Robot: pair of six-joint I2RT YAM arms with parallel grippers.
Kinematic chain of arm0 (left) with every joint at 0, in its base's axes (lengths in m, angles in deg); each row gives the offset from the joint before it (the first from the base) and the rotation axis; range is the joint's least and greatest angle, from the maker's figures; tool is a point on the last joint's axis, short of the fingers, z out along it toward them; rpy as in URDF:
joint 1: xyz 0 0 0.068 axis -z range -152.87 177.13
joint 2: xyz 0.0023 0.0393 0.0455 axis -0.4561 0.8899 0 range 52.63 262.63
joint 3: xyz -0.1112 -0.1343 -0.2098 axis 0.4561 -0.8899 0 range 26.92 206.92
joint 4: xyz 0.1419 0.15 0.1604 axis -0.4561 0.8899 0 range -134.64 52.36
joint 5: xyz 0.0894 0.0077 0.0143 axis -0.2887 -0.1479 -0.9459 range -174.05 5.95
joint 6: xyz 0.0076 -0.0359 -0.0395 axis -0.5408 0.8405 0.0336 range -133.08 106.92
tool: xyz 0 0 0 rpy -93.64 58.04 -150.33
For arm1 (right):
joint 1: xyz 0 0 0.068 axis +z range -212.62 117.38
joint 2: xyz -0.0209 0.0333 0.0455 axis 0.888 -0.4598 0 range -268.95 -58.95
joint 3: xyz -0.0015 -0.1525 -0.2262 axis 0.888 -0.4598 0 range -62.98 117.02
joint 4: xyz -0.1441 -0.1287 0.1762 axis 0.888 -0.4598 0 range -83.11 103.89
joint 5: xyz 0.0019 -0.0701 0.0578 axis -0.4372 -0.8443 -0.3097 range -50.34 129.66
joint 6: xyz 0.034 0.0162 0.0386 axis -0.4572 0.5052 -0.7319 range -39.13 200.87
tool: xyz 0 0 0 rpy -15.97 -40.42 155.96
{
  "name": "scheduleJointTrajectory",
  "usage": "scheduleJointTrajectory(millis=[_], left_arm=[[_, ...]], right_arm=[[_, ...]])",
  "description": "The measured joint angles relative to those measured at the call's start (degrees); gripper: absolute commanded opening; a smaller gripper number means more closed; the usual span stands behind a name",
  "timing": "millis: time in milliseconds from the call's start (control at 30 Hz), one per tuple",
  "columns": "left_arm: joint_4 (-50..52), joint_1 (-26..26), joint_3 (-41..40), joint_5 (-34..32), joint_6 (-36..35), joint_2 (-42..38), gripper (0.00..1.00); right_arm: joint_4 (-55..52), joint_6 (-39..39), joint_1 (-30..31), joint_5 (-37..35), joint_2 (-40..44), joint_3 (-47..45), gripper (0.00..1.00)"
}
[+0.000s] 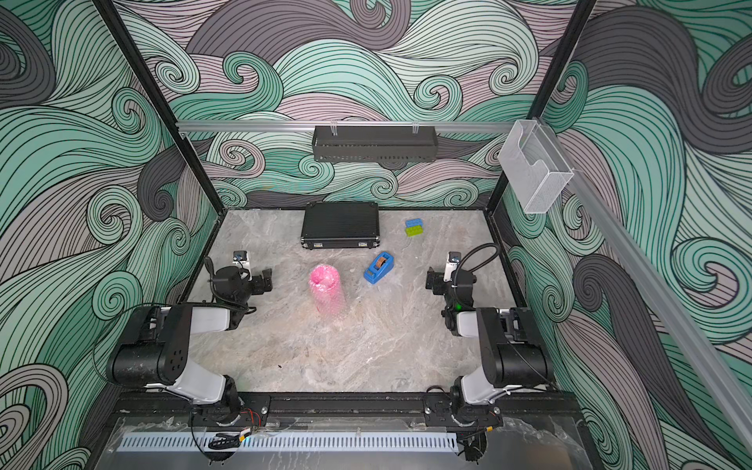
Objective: Wrap wine glasses in bubble wrap
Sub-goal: Reset both arms
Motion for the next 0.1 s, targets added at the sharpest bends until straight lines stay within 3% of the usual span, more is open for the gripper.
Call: scheduleJointTrajectory(millis=[100], left_arm=[[-7.48,0.0,-7.41,2.58,-1.07,-1.64,0.98]], right_arm=[[0.0,0.17,0.0,-0.09,0.0,0.09,0.99]])
